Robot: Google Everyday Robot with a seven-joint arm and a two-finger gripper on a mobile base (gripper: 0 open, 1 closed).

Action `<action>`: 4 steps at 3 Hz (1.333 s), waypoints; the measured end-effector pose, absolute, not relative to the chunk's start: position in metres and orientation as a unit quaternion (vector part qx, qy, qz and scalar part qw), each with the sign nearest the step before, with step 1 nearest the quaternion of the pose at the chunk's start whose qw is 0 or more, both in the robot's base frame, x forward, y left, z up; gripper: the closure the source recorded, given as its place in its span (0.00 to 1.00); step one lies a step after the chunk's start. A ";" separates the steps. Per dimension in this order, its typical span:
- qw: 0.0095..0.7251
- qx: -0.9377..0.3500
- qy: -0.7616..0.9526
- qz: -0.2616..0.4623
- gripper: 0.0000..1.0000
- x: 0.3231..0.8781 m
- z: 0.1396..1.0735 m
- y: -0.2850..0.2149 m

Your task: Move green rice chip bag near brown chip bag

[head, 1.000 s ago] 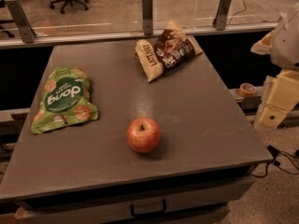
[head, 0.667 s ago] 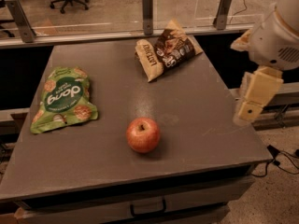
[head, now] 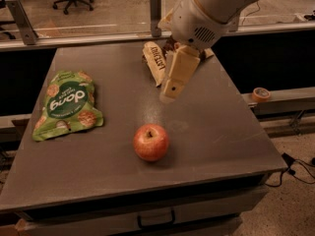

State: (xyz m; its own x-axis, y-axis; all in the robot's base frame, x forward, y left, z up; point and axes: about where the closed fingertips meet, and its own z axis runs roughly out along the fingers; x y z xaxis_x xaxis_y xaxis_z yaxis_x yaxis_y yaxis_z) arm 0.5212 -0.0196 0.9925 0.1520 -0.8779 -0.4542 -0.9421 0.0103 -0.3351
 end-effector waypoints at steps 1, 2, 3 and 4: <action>0.290 -0.701 0.649 0.055 0.00 0.521 0.992 -0.019; 0.311 -0.710 0.628 0.071 0.00 0.535 0.991 0.008; 0.340 -0.717 0.598 0.115 0.00 0.556 0.978 0.073; 0.354 -0.706 0.593 0.159 0.00 0.574 0.956 0.134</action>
Offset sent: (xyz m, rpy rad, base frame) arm 0.0367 0.0661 -0.0053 0.1188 -0.0394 0.1153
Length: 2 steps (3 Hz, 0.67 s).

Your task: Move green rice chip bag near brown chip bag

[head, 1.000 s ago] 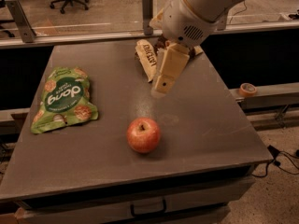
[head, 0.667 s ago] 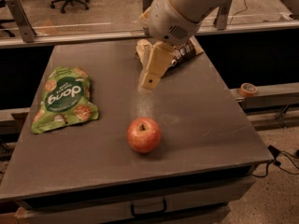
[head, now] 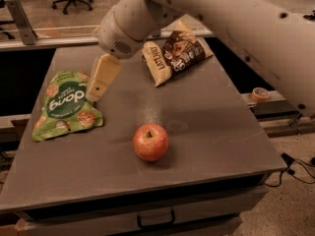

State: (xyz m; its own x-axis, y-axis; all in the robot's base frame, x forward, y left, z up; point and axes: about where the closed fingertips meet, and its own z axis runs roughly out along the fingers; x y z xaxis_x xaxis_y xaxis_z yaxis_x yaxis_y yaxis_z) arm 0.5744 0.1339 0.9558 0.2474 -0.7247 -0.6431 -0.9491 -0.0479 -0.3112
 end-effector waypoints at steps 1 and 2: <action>0.358 -0.667 0.619 0.207 0.00 0.591 0.928 0.180; 0.352 -0.598 0.671 0.259 0.00 0.606 0.899 0.211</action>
Offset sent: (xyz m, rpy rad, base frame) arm 0.0540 0.1106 -0.0907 0.2842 0.4196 -0.3414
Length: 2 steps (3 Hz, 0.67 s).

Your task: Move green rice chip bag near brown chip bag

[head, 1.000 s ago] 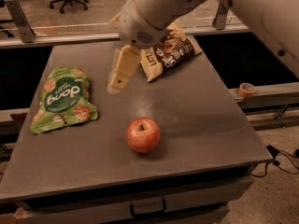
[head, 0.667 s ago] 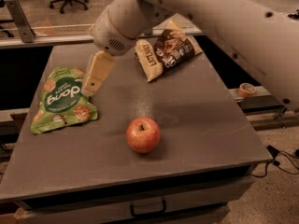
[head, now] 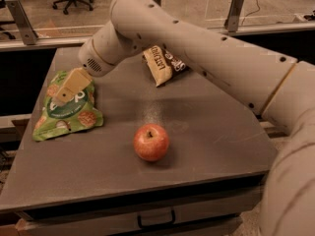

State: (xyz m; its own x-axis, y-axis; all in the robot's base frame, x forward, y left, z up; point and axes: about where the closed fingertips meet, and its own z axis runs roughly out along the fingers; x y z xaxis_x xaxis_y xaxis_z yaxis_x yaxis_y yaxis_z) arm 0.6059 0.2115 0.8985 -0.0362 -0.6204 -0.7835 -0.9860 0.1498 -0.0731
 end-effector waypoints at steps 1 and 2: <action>0.347 -0.531 0.722 0.277 0.00 0.614 0.882 0.220; 0.335 -0.468 0.768 0.282 0.00 0.615 0.871 0.222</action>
Offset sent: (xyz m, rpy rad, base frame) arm 0.0115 0.0078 -0.0427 0.0733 0.3155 -0.4530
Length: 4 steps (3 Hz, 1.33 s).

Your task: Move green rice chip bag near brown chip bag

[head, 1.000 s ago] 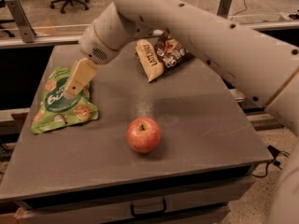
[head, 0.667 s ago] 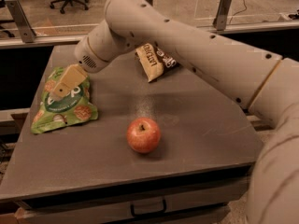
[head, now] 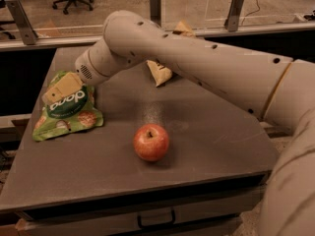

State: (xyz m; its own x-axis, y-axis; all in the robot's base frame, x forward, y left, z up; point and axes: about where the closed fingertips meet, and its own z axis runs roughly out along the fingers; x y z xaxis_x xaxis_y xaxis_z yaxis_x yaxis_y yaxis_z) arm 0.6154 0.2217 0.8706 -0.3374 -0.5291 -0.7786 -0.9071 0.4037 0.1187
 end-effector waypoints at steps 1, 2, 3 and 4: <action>0.322 -0.427 0.799 0.274 0.00 0.616 0.856 0.223; 0.319 -0.414 0.811 0.265 0.18 0.619 0.847 0.220; 0.320 -0.412 0.812 0.261 0.42 0.619 0.845 0.219; 0.335 -0.410 0.809 0.257 0.65 0.622 0.854 0.207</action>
Offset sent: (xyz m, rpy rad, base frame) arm 0.0096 -0.0079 -0.0347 -0.0474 0.0762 -0.1704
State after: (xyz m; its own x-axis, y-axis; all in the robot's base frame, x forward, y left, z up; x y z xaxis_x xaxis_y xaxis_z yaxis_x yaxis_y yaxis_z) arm 0.6216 0.2072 0.8541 -0.4396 -0.4905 -0.7524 -0.8351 0.5317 0.1412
